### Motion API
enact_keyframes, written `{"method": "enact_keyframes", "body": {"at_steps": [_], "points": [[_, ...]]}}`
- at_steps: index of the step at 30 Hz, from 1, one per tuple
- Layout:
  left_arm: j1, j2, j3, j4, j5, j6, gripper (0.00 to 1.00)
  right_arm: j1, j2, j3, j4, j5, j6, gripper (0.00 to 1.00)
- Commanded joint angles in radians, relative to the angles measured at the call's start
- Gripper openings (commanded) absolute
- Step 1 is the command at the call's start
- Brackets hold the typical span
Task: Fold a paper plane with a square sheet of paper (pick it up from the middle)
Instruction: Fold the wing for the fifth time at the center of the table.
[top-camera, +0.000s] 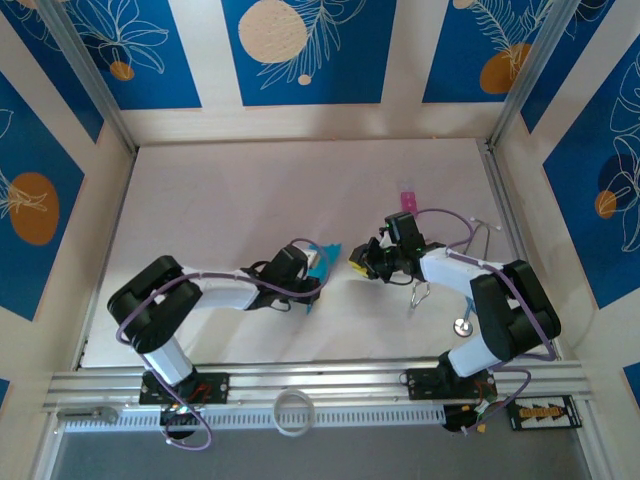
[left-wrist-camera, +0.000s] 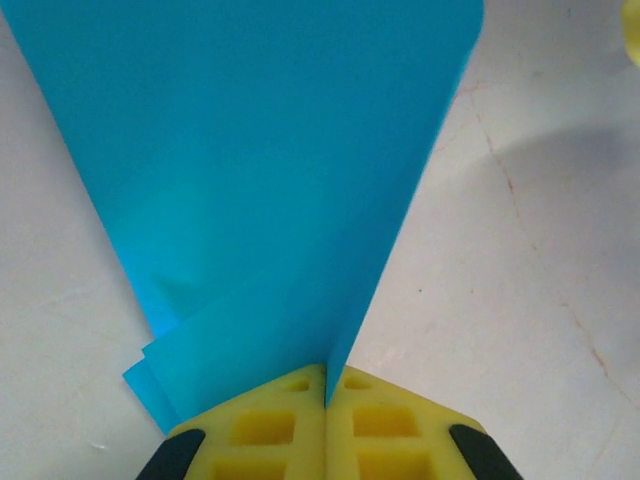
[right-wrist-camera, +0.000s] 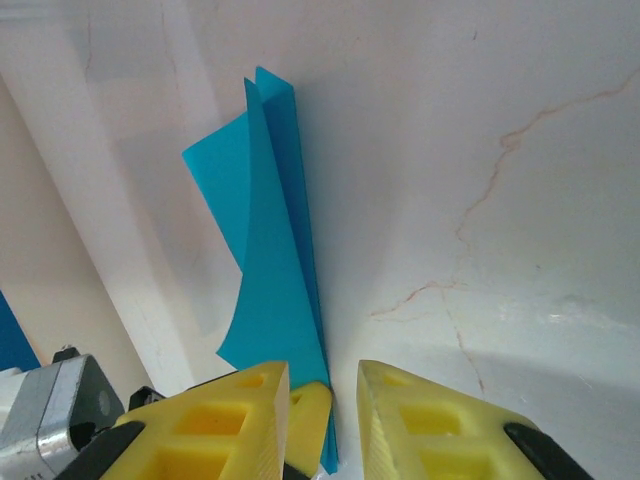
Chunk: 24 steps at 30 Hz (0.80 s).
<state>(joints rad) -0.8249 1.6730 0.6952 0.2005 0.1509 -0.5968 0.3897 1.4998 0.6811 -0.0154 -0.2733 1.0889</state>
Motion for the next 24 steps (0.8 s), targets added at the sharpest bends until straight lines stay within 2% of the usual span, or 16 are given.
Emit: {"method": "enact_keyframes", "body": {"at_steps": [1, 5, 15, 19, 24], "points": [[0.022, -0.013, -0.049, 0.060, 0.072, -0.041, 0.00, 0.009, -0.013, -0.016, 0.003, -0.029, -0.014, 0.25], [0.036, -0.029, -0.082, 0.108, 0.088, -0.051, 0.00, 0.009, -0.011, -0.017, 0.006, -0.029, -0.014, 0.25], [0.043, -0.091, -0.204, 0.291, 0.019, -0.108, 0.00, 0.040, -0.006, -0.023, 0.074, -0.041, -0.018, 0.24], [0.060, -0.071, -0.232, 0.345, 0.062, -0.144, 0.00, 0.059, 0.009, -0.022, 0.109, -0.049, -0.020, 0.21], [0.092, -0.018, -0.247, 0.432, 0.180, -0.193, 0.00, 0.079, 0.023, -0.015, 0.139, -0.062, -0.032, 0.18]]}}
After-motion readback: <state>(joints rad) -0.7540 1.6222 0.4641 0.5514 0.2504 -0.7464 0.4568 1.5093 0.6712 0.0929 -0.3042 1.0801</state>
